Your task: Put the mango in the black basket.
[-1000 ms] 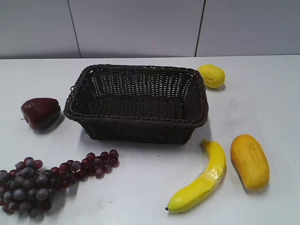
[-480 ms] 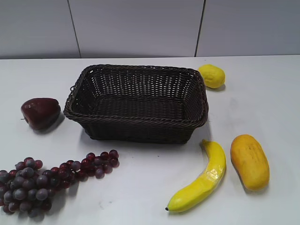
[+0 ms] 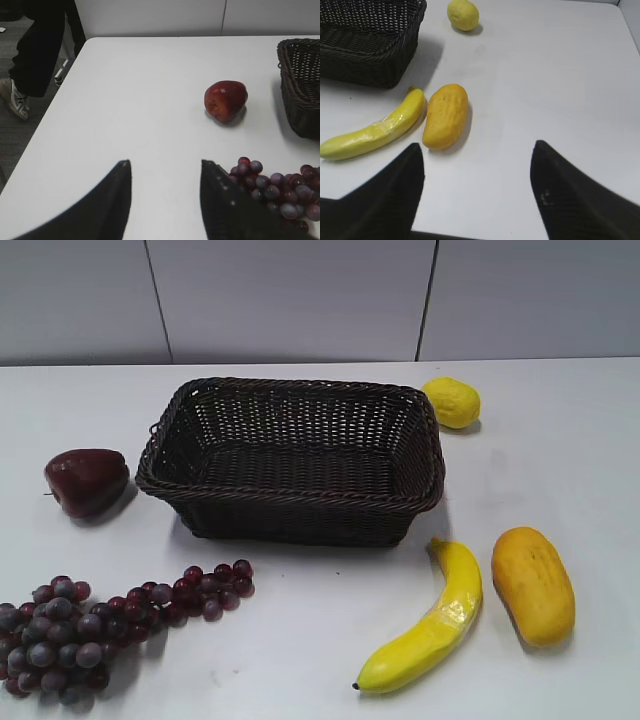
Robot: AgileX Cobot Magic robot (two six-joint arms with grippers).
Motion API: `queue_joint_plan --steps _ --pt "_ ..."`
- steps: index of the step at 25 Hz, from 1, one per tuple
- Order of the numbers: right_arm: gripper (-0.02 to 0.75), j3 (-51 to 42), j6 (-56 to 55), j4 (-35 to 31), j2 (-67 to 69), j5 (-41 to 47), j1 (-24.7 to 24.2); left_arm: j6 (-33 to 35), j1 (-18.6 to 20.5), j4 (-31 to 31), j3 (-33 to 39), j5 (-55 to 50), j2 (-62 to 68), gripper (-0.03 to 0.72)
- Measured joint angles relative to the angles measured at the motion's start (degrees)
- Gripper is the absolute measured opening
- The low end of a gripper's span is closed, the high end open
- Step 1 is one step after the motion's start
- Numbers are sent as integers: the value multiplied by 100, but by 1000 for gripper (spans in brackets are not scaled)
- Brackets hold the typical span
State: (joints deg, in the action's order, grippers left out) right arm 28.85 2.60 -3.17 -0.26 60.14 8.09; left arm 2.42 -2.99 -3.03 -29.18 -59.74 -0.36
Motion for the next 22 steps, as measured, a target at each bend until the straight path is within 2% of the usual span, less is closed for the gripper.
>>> queue_joint_plan --steps 5,7,18,22 --pt "610 42 -20 -131 1072 45 0 0 0 0 0 0 0 339" --pt "627 123 -60 -330 1703 120 0 0 0 0 0 0 0 329" --pt "617 635 79 -1213 5308 -201 13 0 0 0 0 0 0 306" --pt "609 1019 67 -1297 6394 -461 294 0 0 0 0 0 0 305"
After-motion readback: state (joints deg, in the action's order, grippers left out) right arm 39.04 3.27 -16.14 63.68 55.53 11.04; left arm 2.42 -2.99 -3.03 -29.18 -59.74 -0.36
